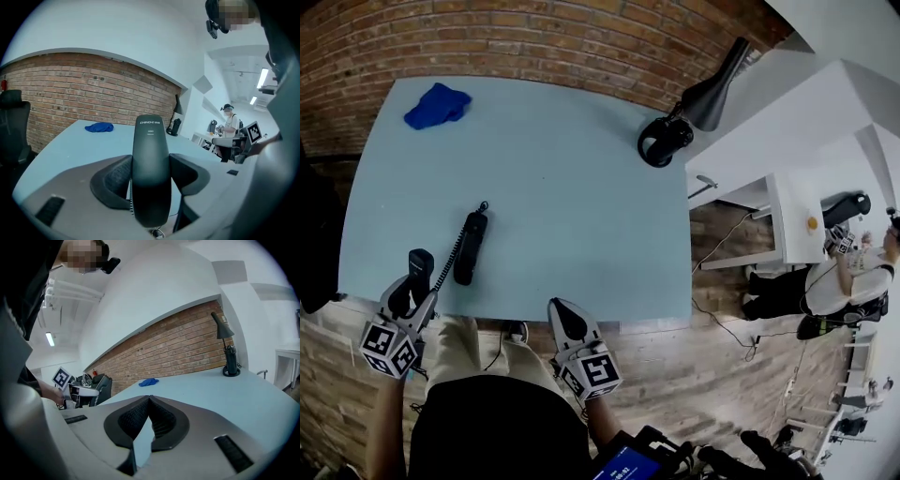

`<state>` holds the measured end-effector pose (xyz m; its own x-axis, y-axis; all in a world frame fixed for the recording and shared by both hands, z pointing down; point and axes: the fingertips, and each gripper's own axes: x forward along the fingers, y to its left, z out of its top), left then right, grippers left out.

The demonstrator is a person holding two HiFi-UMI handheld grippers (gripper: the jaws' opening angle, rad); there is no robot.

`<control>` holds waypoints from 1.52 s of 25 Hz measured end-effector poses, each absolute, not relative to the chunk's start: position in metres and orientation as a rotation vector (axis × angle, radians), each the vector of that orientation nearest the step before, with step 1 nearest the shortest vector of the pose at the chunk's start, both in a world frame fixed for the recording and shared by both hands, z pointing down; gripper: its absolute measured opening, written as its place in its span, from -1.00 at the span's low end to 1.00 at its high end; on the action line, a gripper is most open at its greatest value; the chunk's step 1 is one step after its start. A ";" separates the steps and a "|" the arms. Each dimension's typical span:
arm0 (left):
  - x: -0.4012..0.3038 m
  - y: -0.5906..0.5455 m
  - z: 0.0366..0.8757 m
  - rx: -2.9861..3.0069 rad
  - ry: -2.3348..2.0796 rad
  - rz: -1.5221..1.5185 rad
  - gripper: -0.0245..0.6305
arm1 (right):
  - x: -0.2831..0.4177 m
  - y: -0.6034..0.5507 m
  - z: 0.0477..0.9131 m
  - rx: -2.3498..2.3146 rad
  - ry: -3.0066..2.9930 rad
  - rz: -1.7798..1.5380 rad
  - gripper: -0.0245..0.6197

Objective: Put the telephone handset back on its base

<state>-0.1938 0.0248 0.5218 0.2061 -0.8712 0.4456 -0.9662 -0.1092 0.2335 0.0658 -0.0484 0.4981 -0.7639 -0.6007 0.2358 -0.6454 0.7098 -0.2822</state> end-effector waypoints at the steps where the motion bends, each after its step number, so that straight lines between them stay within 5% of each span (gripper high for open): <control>1: -0.193 0.027 0.524 2.006 -1.711 0.265 -0.07 | 0.064 -0.046 0.499 0.995 -2.792 0.531 -0.87; 38: -0.175 -0.115 0.666 1.673 -1.573 0.613 -0.07 | 0.149 0.003 0.539 1.266 -2.593 0.703 -0.87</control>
